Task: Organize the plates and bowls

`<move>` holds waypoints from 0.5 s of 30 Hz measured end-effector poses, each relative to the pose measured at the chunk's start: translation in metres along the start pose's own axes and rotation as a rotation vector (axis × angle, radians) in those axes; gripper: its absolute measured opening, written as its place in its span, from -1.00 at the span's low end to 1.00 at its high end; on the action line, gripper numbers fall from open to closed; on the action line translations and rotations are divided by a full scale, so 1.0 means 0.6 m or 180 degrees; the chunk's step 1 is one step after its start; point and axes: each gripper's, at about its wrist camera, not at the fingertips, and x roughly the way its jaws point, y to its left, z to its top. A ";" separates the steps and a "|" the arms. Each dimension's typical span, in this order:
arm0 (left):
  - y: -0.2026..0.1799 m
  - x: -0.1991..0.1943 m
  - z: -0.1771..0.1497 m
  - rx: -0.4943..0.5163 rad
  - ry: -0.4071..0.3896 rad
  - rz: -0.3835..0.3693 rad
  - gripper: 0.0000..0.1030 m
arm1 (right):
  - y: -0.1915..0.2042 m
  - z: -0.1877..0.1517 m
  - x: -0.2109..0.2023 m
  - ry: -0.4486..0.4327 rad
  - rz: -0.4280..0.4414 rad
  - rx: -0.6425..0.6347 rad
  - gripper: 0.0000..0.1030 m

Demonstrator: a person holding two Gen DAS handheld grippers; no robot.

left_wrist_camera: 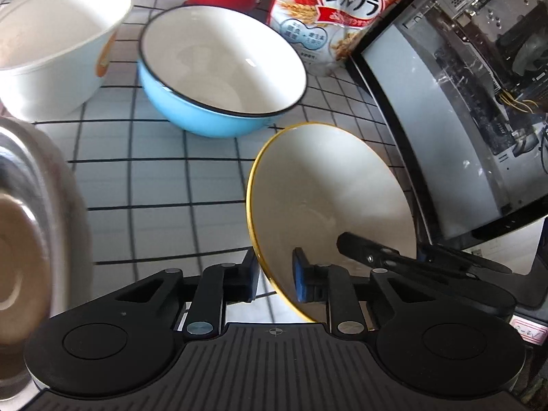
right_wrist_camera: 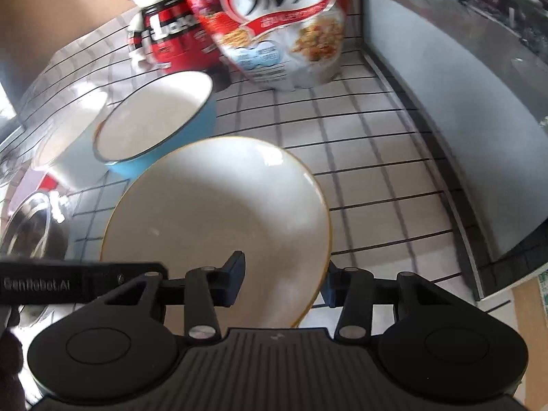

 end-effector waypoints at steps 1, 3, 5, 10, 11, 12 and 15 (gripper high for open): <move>0.002 -0.004 -0.001 0.0012 0.0011 0.0001 -0.59 | 0.005 -0.002 0.000 0.0019 0.0023 -0.0001 -0.13; 0.005 -0.015 -0.007 0.0110 0.0000 0.0043 -0.59 | 0.016 -0.006 -0.001 0.0043 0.0092 -0.0024 -0.13; 0.009 -0.026 -0.016 0.0160 0.0009 0.0064 -0.59 | 0.026 -0.015 -0.005 0.0085 0.0154 -0.0021 -0.13; 0.026 -0.052 -0.042 0.0186 0.0045 0.0168 -0.58 | 0.055 -0.036 -0.016 0.0200 0.0253 -0.0145 -0.14; 0.028 -0.053 -0.043 0.0177 0.0058 0.0164 -0.58 | 0.058 -0.039 -0.018 0.0225 0.0256 -0.0139 -0.14; 0.030 -0.056 -0.046 0.0188 0.0068 0.0161 -0.58 | 0.061 -0.041 -0.017 0.0250 0.0258 -0.0134 -0.14; 0.036 -0.061 -0.053 0.0216 0.0080 0.0131 -0.56 | 0.073 -0.049 -0.020 0.0293 0.0213 -0.0157 -0.14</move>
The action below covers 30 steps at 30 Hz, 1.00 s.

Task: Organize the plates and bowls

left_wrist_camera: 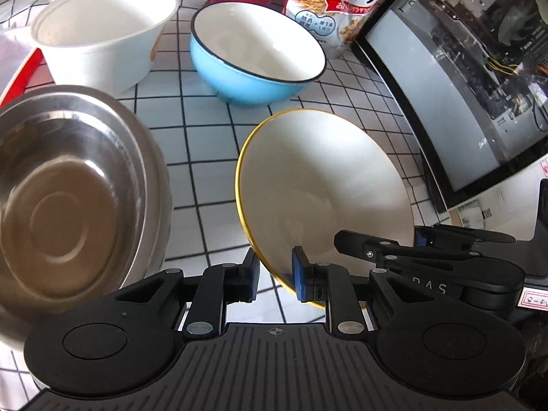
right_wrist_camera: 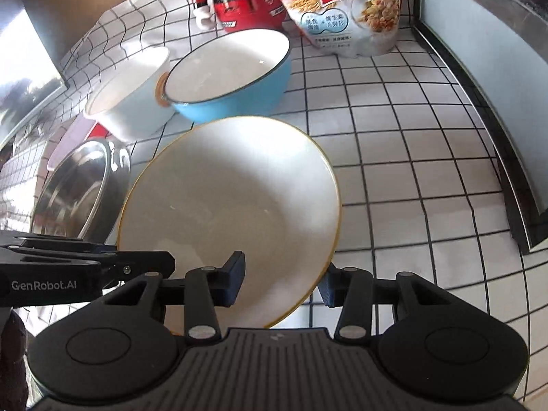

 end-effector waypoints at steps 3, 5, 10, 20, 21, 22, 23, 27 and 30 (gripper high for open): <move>0.009 0.000 0.001 -0.0014 0.0008 -0.0087 -0.53 | 0.010 -0.001 0.003 0.0023 -0.0104 0.0003 -0.13; 0.014 -0.001 0.000 -0.0036 0.0002 -0.0149 -0.53 | 0.014 -0.001 0.003 0.0017 -0.0171 0.0022 -0.13; 0.010 -0.020 -0.009 0.0097 -0.0071 -0.0088 -0.53 | 0.020 -0.004 -0.022 -0.0135 -0.0455 0.0058 -0.09; 0.024 -0.092 -0.001 -0.0031 -0.0441 -0.0112 -0.51 | -0.005 0.062 -0.075 -0.0696 -0.0568 -0.0071 0.11; 0.028 -0.099 0.000 -0.0095 -0.0577 -0.0090 -0.51 | -0.006 0.076 -0.077 -0.0755 -0.0557 -0.0127 0.11; 0.033 -0.104 0.003 -0.0212 -0.0669 -0.0046 -0.51 | -0.006 0.088 -0.078 -0.0778 -0.0545 -0.0167 0.11; 0.038 -0.108 0.008 -0.0344 -0.0728 -0.0029 -0.51 | -0.006 0.101 -0.080 -0.0790 -0.0506 -0.0205 0.11; 0.038 -0.112 0.040 -0.0458 -0.0879 0.0054 -0.51 | -0.009 0.150 -0.086 -0.0905 -0.0331 -0.0306 0.12; 0.039 -0.109 0.071 -0.0549 -0.0861 0.0115 -0.51 | -0.016 0.181 -0.080 -0.0847 -0.0245 -0.0258 0.13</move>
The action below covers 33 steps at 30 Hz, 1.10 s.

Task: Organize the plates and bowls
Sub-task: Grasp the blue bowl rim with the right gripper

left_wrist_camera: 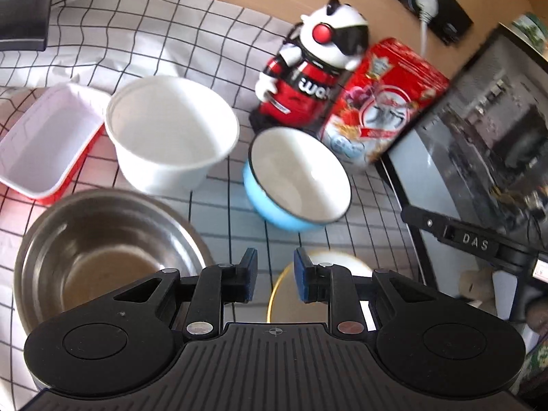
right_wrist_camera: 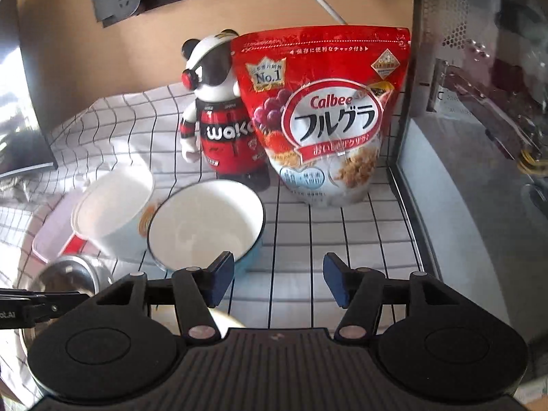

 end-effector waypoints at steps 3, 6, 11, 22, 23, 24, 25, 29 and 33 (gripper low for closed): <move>0.004 0.016 0.028 -0.0103 0.0027 0.0029 -0.51 | -0.009 0.014 0.014 0.0071 0.0168 0.0047 0.13; 0.011 0.030 0.051 -0.0285 0.0019 0.0056 -0.51 | -0.023 0.021 0.037 0.0186 0.0281 0.0156 0.13; 0.010 0.070 0.084 -0.0471 0.0127 0.0031 -0.51 | -0.040 0.029 0.074 0.0373 0.0366 0.0339 0.13; 0.000 0.158 0.119 -0.0613 0.0188 0.0217 -0.53 | -0.047 0.052 0.144 0.0640 0.0436 0.0522 0.10; 0.000 0.158 0.120 -0.0614 0.0169 0.0243 -0.54 | -0.041 0.056 0.154 0.0657 0.0459 0.0503 0.10; -0.002 0.157 0.120 -0.0607 0.0158 0.0272 -0.56 | -0.035 0.057 0.164 0.0673 0.0476 0.0487 0.10; -0.005 0.153 0.119 -0.0606 0.0148 0.0295 -0.56 | -0.029 0.058 0.173 0.0691 0.0483 0.0474 0.10; -0.028 0.116 0.115 -0.0419 -0.0047 0.0277 -0.49 | -0.011 0.062 0.203 0.0728 0.0455 0.0393 0.08; -0.024 0.124 0.113 -0.0302 0.0038 0.0630 -0.49 | -0.004 0.068 0.219 0.0703 0.0353 0.0251 0.07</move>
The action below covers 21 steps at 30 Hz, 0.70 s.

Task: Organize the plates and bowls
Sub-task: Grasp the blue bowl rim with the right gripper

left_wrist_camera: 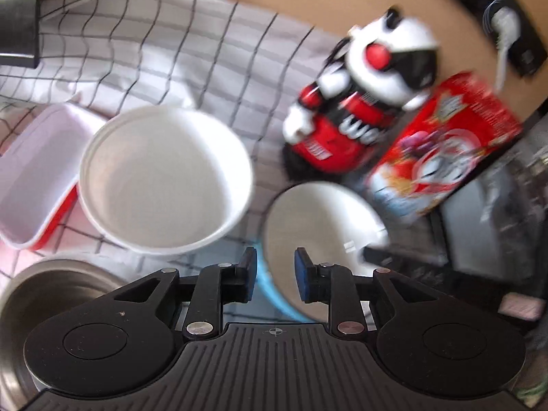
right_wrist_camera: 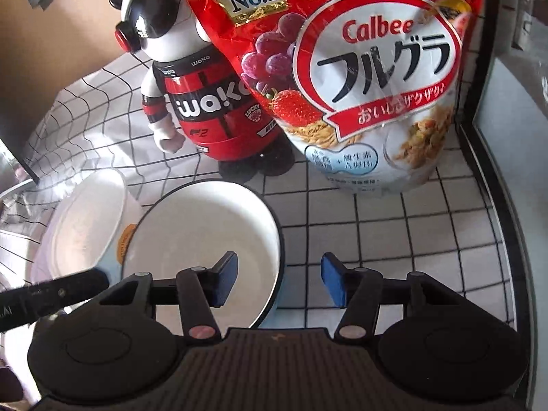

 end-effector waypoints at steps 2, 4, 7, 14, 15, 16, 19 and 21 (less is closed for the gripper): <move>0.005 0.025 0.005 -0.0029 0.0140 0.0068 -0.49 | 0.006 0.003 0.008 0.0004 -0.0019 -0.0073 0.07; 0.008 0.045 0.013 -0.0049 0.0163 0.0049 -0.49 | 0.010 0.006 0.020 0.0056 0.0033 -0.0099 0.07; 0.015 0.075 0.024 -0.0145 0.0221 -0.0025 -0.49 | 0.008 0.007 0.043 0.0162 0.0103 -0.0045 -0.12; -0.008 0.112 0.036 0.0093 0.0318 0.0069 -0.51 | -0.005 0.006 0.072 0.0330 0.0224 0.0171 -0.52; -0.010 0.112 0.036 0.0106 0.0332 0.0076 -0.50 | -0.010 0.004 0.069 0.0356 0.0249 0.0206 -0.53; -0.012 0.112 0.035 0.0112 0.0346 0.0077 -0.50 | -0.014 0.001 0.066 0.0365 0.0268 0.0237 -0.57; -0.023 0.110 0.027 0.0204 0.0451 0.0122 -0.50 | -0.027 -0.008 0.047 0.0322 0.0293 0.0296 -0.59; -0.035 0.107 0.016 0.0308 0.0507 0.0135 -0.50 | -0.032 -0.015 0.029 0.0267 0.0245 0.0277 -0.59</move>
